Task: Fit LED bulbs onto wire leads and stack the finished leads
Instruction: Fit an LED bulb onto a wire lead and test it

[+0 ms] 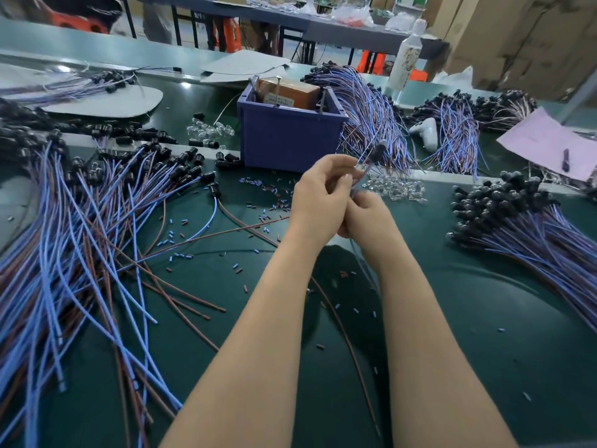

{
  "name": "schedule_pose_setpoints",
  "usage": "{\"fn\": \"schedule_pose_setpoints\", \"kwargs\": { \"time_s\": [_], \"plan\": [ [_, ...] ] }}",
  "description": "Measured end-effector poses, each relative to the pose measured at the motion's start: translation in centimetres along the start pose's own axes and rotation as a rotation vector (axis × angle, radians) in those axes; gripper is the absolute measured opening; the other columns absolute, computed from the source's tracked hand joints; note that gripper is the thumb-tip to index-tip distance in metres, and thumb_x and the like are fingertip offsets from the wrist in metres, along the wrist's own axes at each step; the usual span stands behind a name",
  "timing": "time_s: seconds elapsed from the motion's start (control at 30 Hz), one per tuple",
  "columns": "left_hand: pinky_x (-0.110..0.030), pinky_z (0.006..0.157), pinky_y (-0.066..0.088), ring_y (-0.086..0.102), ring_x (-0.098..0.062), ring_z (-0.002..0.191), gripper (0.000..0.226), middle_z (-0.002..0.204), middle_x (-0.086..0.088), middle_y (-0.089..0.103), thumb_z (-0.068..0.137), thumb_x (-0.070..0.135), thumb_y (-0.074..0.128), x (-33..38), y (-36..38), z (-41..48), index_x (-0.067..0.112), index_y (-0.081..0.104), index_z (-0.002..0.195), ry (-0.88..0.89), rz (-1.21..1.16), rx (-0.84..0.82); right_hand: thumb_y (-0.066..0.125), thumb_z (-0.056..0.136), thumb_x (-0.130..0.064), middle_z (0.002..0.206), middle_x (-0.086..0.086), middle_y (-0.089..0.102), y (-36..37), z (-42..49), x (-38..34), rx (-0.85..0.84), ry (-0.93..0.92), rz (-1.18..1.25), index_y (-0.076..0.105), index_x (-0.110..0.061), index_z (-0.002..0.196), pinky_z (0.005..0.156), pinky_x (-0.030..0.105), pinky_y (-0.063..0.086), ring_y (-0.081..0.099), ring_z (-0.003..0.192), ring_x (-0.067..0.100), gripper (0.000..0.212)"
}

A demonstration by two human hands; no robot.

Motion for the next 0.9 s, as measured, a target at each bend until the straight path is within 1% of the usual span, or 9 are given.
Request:
{"fn": "schedule_pose_setpoints", "kwargs": {
  "time_s": [0.1,0.23,0.33,0.4,0.53,0.63,0.7,0.8,0.9],
  "plan": [
    [-0.025,0.090,0.049,0.062,-0.010,0.096,0.021,0.100,0.005,0.067,0.094,0.006,0.048,-0.2,0.4,-0.2,0.014,0.062,0.108,0.044,0.151,-0.013,0.042,0.100,-0.020,0.066,0.012,0.047,-1.4,0.4,0.9,0.141,0.021,0.157,0.056,0.004,0.085,0.051,0.028,0.034,0.041,0.053,0.016,0.032],
    [-0.031,0.090,0.046,0.061,-0.024,0.103,0.028,0.110,-0.007,0.068,0.099,0.027,0.044,-2.0,0.9,-0.4,0.011,0.063,0.112,-0.027,0.543,-0.124,0.035,0.103,-0.029,0.052,-0.003,0.057,-6.3,0.1,1.6,0.518,-0.040,0.586,0.055,-0.012,0.075,0.041,0.016,0.040,0.048,0.039,0.005,0.038],
    [-0.037,0.090,0.049,0.065,-0.026,0.093,0.033,0.100,-0.009,0.070,0.101,0.028,0.040,-2.8,3.4,-1.4,0.005,0.062,0.104,-0.111,0.453,-0.352,0.030,0.104,-0.034,0.044,-0.009,0.052,-9.2,-0.8,2.9,0.738,-0.042,0.768,0.049,-0.015,0.070,0.042,0.017,0.039,0.048,0.040,0.005,0.043],
    [-0.033,0.085,0.050,0.066,-0.023,0.087,0.032,0.096,-0.007,0.069,0.101,0.025,0.038,-2.8,5.4,-2.5,0.002,0.061,0.104,-0.151,0.402,-0.495,0.028,0.104,-0.036,0.050,-0.004,0.051,-10.1,-1.3,3.2,0.824,-0.056,0.806,0.046,-0.015,0.069,0.044,0.018,0.038,0.047,0.043,0.009,0.045],
    [-0.025,0.068,0.042,0.055,-0.019,0.079,0.025,0.087,-0.006,0.063,0.101,0.020,0.038,-2.7,7.5,-3.8,0.005,0.058,0.102,-0.153,0.483,-0.639,0.026,0.104,-0.035,0.060,0.004,0.049,-10.6,-1.3,3.0,0.865,-0.089,0.778,0.042,-0.013,0.068,0.044,0.018,0.038,0.046,0.049,0.015,0.046],
    [-0.035,0.082,0.053,0.063,-0.026,0.086,0.028,0.096,-0.017,0.067,0.102,0.020,0.036,-2.8,7.8,-4.2,0.004,0.058,0.097,-0.224,0.404,-0.670,0.025,0.104,-0.034,0.061,0.003,0.051,-10.7,-1.0,2.8,0.842,-0.064,0.618,0.044,-0.015,0.069,0.045,0.020,0.038,0.047,0.048,0.011,0.044],
    [-0.033,0.078,0.054,0.063,-0.018,0.072,0.028,0.085,-0.012,0.064,0.102,0.024,0.037,-3.1,7.7,-4.6,0.007,0.057,0.092,-0.287,0.338,-0.705,0.026,0.104,-0.035,0.060,0.001,0.052,-10.8,-0.8,2.8,0.824,-0.044,0.512,0.048,-0.017,0.070,0.048,0.020,0.038,0.047,0.047,0.008,0.044],
    [-0.020,0.065,0.052,0.060,-0.005,0.061,0.019,0.071,0.003,0.064,0.099,0.023,0.045,-3.4,7.6,-5.2,0.012,0.057,0.091,-0.356,0.275,-0.772,0.027,0.104,-0.036,0.059,0.000,0.052,-11.3,-0.8,3.1,0.817,-0.012,0.356,0.053,-0.020,0.071,0.049,0.020,0.035,0.044,0.047,0.008,0.045],
    [-0.016,0.056,0.041,0.053,-0.006,0.060,0.015,0.066,0.007,0.059,0.097,0.018,0.051,-3.1,6.2,-4.1,0.013,0.063,0.090,-0.337,0.267,-0.665,0.026,0.103,-0.039,0.059,0.001,0.051,-11.1,-0.5,4.0,0.774,0.051,0.406,0.056,-0.019,0.070,0.044,0.019,0.033,0.041,0.043,0.009,0.049]
  ]
}}
Point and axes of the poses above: each hand's wrist, its own z-axis towards the middle knuckle, its own y-axis out of the palm, x = y × z, the point moved 9 cm from there along z, towards the middle knuckle
